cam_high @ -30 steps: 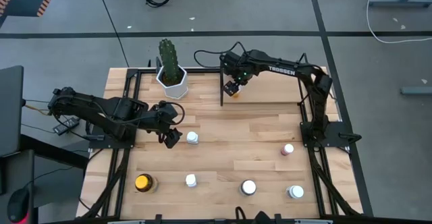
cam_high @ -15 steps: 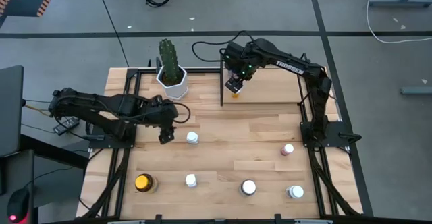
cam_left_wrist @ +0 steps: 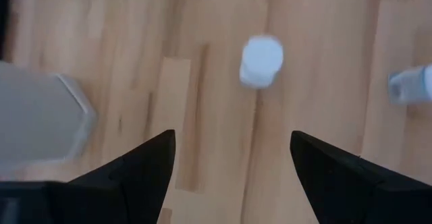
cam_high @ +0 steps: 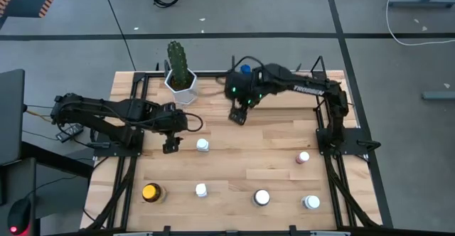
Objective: Pick and place medicine bottles onto shelf by color
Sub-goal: Put the top white pill bottle on the shelf
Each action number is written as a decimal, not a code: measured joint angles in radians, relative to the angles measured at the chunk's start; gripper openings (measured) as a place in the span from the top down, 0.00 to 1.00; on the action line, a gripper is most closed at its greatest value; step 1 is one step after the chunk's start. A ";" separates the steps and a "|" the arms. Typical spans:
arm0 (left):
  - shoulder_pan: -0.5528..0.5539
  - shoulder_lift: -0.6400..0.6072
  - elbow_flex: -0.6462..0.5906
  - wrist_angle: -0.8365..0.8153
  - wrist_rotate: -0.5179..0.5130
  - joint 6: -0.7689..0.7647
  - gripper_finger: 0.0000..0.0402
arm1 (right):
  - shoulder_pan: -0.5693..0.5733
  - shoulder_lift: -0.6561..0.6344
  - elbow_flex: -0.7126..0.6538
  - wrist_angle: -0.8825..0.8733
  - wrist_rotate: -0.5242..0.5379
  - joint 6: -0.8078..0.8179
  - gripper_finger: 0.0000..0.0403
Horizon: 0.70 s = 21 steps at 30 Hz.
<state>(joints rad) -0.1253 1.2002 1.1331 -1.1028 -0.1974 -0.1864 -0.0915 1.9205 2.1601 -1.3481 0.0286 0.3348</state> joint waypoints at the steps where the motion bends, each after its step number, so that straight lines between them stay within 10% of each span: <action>1: 0.000 -0.014 -0.030 0.000 0.020 -0.002 0.26 | 0.024 0.000 -0.003 0.042 0.003 -0.004 0.31; 8: -0.020 -0.152 -0.239 0.046 0.114 -0.138 0.26 | 0.147 0.001 -0.011 0.235 0.135 -0.083 0.31; 21: -0.106 -0.406 -0.252 0.051 0.030 -0.418 0.26 | 0.177 0.003 -0.311 0.673 0.132 -0.180 0.31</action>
<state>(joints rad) -0.2314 0.7941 0.8814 -1.0519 -0.1675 -0.6047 0.0858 1.9232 1.8491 -0.6754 0.1603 0.1550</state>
